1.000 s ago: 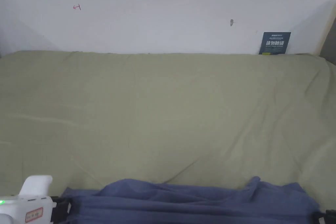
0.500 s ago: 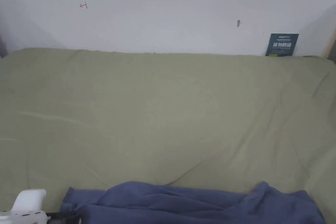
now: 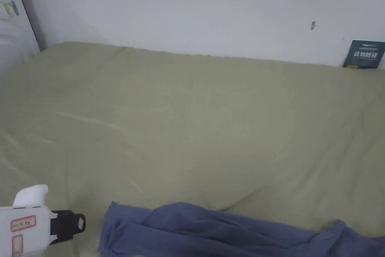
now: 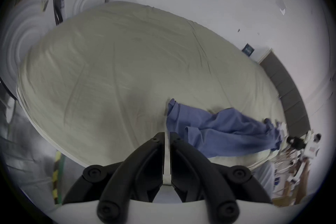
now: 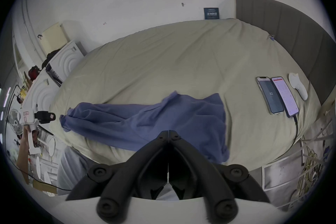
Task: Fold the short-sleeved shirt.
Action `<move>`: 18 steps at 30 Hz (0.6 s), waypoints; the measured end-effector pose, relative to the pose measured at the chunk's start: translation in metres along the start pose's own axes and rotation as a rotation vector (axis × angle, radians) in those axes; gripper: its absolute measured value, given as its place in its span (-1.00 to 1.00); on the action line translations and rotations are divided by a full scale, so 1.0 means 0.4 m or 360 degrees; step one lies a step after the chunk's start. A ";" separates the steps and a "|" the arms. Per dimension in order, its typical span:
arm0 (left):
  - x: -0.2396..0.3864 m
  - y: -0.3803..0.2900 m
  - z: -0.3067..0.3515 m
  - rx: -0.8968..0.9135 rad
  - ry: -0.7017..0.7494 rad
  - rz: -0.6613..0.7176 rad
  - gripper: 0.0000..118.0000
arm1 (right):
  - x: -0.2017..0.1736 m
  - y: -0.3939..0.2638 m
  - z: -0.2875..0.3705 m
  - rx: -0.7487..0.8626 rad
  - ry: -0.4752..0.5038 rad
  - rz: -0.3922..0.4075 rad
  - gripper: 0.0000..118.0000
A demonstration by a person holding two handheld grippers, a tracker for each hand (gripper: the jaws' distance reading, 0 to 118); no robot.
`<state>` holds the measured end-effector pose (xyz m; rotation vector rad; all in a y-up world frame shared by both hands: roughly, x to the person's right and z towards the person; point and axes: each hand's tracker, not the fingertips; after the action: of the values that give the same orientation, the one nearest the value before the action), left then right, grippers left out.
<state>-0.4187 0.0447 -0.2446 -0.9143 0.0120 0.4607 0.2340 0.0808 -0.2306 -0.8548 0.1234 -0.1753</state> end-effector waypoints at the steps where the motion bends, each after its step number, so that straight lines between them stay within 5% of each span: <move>1: -0.010 0.013 -0.009 -0.0002 -0.0016 0.0007 -0.89 | -0.013 0.000 0.002 0.0006 0.0008 0.0000 -1.00; 7: -0.031 0.037 -0.041 -0.0150 -0.0354 0.0075 -0.85 | -0.065 -0.002 0.012 0.0025 0.0084 0.0026 -1.00; 8: -0.036 0.043 -0.054 -0.0191 -0.0451 0.0092 -0.54 | -0.072 -0.002 0.011 0.0026 0.0092 0.0028 -1.00; 10: -0.036 0.052 -0.075 -0.0243 -0.0520 0.0062 1.00 | -0.087 -0.002 0.011 0.0016 0.0117 0.0025 -1.00; 18: -0.073 0.048 -0.213 -0.0480 -0.0832 0.0240 0.98 | -0.123 -0.009 0.006 -0.0006 0.0162 0.0021 -1.00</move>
<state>-0.4371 -0.0216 -0.3057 -1.0680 -0.4784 0.8479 0.1859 0.0905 -0.2245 -0.8489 0.2248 -0.2062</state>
